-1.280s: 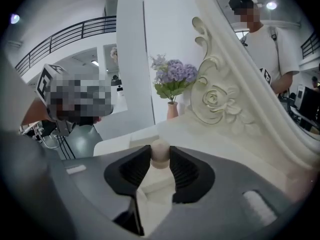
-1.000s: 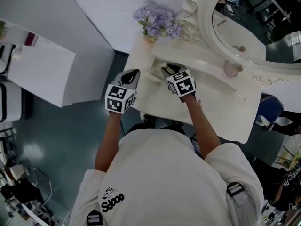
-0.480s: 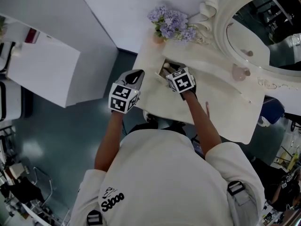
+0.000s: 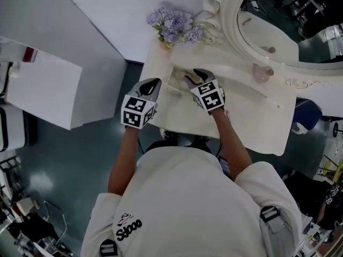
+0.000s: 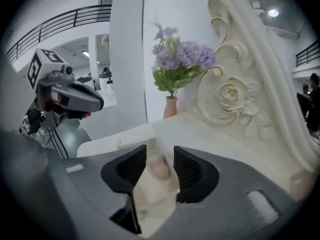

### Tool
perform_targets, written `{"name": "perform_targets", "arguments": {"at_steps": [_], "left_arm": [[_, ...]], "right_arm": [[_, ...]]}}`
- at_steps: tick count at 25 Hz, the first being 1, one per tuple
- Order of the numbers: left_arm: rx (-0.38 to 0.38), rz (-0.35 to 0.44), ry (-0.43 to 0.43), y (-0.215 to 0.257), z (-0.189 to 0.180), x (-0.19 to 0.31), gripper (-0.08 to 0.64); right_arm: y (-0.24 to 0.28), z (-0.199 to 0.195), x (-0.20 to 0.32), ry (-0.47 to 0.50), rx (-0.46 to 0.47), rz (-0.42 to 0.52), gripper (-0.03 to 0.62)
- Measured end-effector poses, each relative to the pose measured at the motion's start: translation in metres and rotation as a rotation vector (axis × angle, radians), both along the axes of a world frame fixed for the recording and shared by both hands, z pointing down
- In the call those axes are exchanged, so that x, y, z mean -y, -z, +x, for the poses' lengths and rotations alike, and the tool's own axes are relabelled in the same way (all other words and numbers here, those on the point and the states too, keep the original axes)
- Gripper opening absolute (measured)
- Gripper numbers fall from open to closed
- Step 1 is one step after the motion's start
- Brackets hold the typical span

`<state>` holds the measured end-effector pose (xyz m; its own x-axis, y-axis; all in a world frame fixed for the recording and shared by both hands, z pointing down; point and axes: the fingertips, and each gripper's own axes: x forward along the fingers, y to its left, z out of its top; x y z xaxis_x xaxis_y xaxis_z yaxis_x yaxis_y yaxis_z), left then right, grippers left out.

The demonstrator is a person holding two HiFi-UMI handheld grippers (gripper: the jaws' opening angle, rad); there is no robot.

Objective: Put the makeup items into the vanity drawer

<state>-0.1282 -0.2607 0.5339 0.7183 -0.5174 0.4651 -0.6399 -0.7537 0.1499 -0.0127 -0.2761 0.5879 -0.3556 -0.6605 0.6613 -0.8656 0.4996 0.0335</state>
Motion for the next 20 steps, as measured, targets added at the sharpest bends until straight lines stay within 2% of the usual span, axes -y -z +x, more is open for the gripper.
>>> {"name": "perform_targets", "arguments": {"at_steps": [4,11,16,20], "left_arm": [[-0.01,0.006,-0.063,0.007,0.041,-0.012,0.02],[-0.02,-0.001,-0.2,0.007,0.135,-0.048,0.02],[-0.006,-0.02,-0.283,0.0,0.188,-0.081,0.02],[0.021,-0.045,-0.322,-0.013,0.212,-0.102,0.02]], "right_arm": [[0.015,0.057,-0.032,-0.097,-0.007,0.048,0.173],[-0.01,0.145,-0.114,-0.209,-0.018,-0.042,0.172],[-0.035,0.179,-0.166,-0.253,-0.017,-0.116,0.172],[-0.058,0.191,-0.197,-0.277,0.017,-0.184,0.164]]}}
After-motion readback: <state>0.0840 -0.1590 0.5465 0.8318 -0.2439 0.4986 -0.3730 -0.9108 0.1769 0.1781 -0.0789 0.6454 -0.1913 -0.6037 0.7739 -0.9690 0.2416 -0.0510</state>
